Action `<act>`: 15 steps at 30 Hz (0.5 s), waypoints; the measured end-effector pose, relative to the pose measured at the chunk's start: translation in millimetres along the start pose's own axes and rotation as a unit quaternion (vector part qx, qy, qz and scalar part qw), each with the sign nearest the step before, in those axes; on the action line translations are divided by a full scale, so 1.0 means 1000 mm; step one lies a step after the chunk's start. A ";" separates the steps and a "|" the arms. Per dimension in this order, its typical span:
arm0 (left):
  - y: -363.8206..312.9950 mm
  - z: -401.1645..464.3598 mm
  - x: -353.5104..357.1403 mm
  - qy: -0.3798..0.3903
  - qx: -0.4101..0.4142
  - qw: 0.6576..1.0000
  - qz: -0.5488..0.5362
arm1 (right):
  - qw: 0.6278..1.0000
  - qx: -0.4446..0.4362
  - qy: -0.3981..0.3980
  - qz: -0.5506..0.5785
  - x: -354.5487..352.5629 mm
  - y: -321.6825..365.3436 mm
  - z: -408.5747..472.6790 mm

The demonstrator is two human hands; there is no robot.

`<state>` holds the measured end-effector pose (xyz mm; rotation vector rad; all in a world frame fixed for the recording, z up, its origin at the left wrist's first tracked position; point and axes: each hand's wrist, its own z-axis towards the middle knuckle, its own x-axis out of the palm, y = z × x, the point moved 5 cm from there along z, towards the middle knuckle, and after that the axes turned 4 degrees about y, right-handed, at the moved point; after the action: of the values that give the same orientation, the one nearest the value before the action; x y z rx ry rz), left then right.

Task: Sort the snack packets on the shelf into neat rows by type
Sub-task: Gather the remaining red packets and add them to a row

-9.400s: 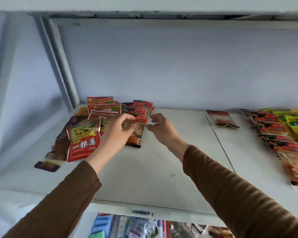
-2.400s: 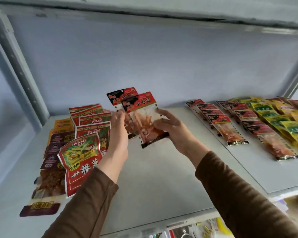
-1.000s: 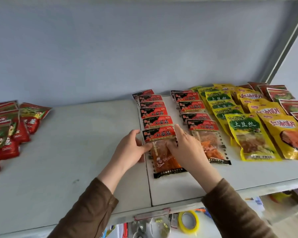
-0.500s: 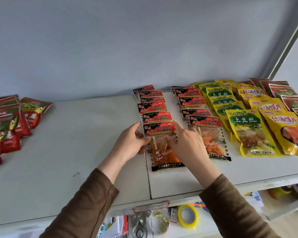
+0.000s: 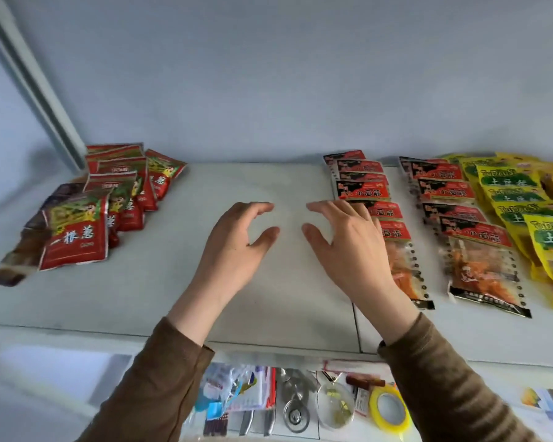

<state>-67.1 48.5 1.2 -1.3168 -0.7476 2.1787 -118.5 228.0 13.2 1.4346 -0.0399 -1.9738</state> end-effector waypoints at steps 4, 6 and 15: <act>0.029 -0.016 -0.048 -0.020 -0.020 0.999 0.033 | 0.999 -0.043 0.016 0.016 0.030 0.057 0.007; 0.047 -0.023 -0.071 -0.024 -0.028 0.998 0.047 | 0.998 -0.055 0.025 0.033 0.046 0.086 0.010; 0.156 -0.043 -0.201 -0.055 -0.021 0.996 0.065 | 0.992 -0.062 0.048 0.101 0.127 0.230 0.028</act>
<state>37.0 -188.2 7.9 -1.3080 -0.7730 2.3665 -46.4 -25.6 11.7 1.3864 -0.0190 -1.7130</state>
